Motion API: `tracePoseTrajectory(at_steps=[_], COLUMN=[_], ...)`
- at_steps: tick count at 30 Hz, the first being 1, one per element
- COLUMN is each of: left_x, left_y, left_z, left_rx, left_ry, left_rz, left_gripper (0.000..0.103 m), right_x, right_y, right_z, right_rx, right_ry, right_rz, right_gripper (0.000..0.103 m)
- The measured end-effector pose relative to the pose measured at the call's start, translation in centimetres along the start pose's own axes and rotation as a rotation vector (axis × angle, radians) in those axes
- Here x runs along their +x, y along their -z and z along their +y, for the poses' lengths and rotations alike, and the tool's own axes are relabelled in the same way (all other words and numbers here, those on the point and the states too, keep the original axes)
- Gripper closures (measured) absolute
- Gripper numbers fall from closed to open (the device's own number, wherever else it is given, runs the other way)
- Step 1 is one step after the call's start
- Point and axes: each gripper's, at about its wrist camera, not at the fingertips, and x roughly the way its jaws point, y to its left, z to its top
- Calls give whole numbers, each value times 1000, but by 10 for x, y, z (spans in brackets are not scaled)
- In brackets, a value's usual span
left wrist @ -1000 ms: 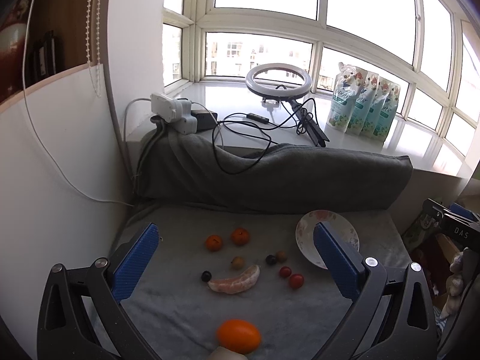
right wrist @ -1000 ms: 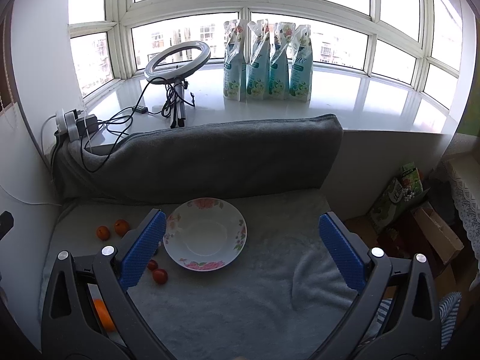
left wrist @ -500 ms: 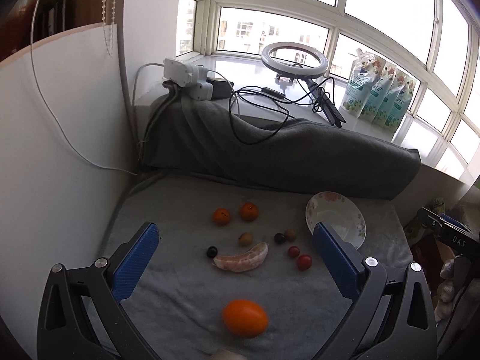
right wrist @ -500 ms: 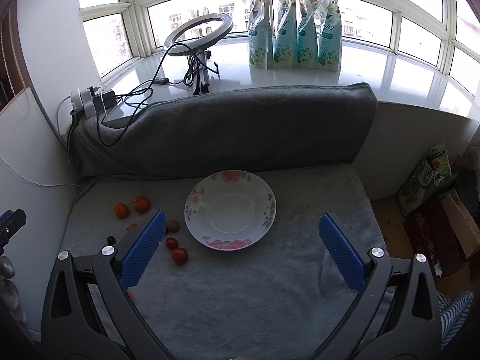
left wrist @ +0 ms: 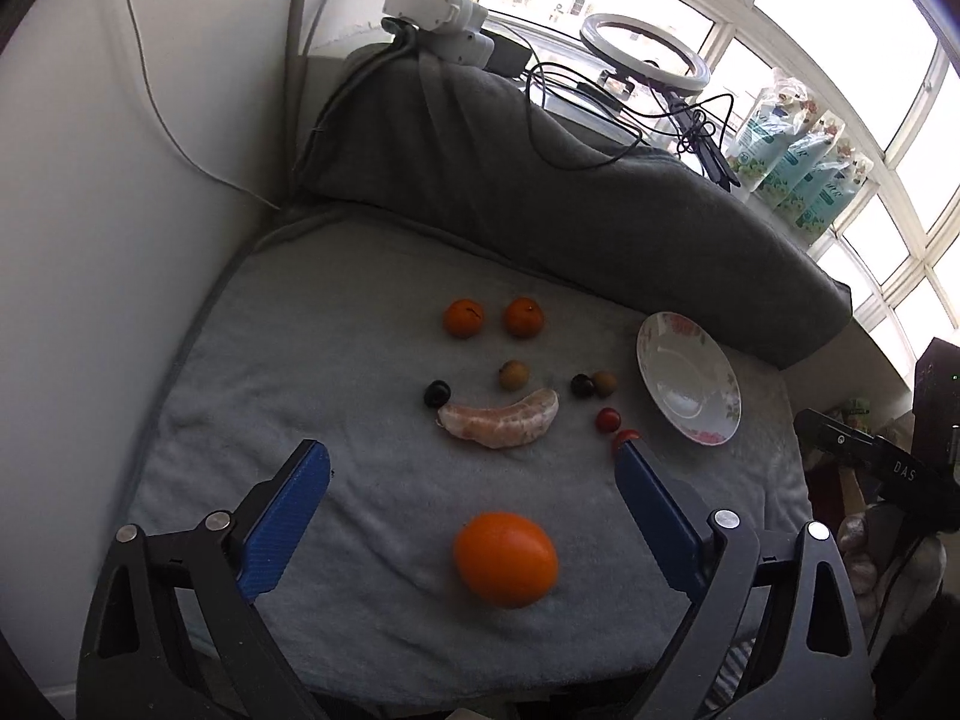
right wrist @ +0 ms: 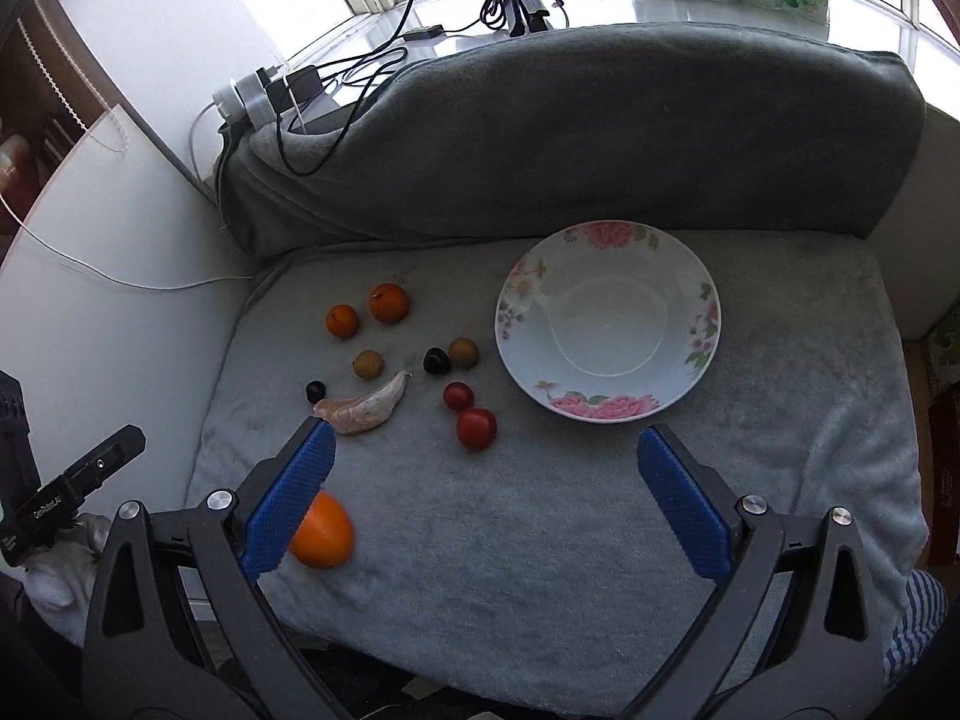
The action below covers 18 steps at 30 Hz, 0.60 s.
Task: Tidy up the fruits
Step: 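Move the right tool down toward the large orange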
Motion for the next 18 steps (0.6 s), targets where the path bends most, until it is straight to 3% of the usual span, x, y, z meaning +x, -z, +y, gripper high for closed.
tracePoseTrajectory(at_steps=[13,18], left_x=[48,66], left_y=[48,59], left_z=[18,13], left_rx=[-131,-116], left_ry=[214,242], left_rz=[232,291], left_gripper=[16,19], right_x=[86,115], right_y=[18,28], right_z=[33,51], right_rx=[-13,-37], right_ry=[-261,-317], right_rz=[296,386], right_gripper=[5,6])
